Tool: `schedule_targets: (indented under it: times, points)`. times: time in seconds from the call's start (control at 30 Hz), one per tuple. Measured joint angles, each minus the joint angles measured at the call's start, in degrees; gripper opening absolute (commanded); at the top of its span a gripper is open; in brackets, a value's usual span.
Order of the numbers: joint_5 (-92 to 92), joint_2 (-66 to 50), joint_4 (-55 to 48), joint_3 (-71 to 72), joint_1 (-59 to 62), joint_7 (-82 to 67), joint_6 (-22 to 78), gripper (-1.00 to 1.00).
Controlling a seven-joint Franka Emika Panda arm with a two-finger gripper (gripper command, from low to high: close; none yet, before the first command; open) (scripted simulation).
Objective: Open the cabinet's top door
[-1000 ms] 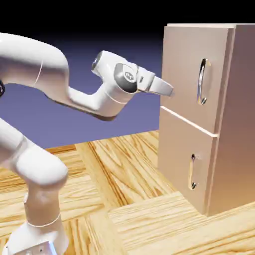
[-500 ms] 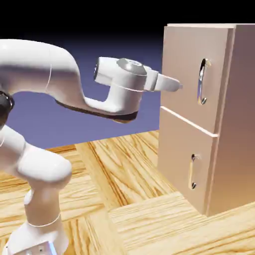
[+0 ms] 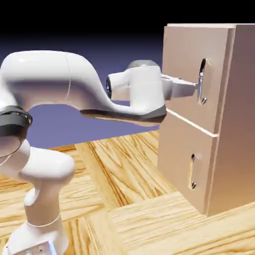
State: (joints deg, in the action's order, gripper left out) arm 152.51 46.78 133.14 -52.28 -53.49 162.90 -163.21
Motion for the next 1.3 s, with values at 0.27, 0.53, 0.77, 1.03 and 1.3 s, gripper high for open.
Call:
schedule_targets:
  times: [0.27,0.53,0.77,1.03,1.3]
  points:
    - [3.72,-4.66,-8.29,-8.61,-11.28,3.10,0.83,-1.00]
    - [-2.76,-5.97,-0.77,2.40,1.18,3.10,5.89,-1.00]
    - [-11.24,-6.18,6.41,16.55,15.70,3.10,10.31,-1.00]
    - [-21.82,-4.76,12.39,33.15,31.62,3.02,12.87,-1.00]
    - [-40.84,2.32,20.00,47.04,37.74,-5.51,23.09,-1.00]
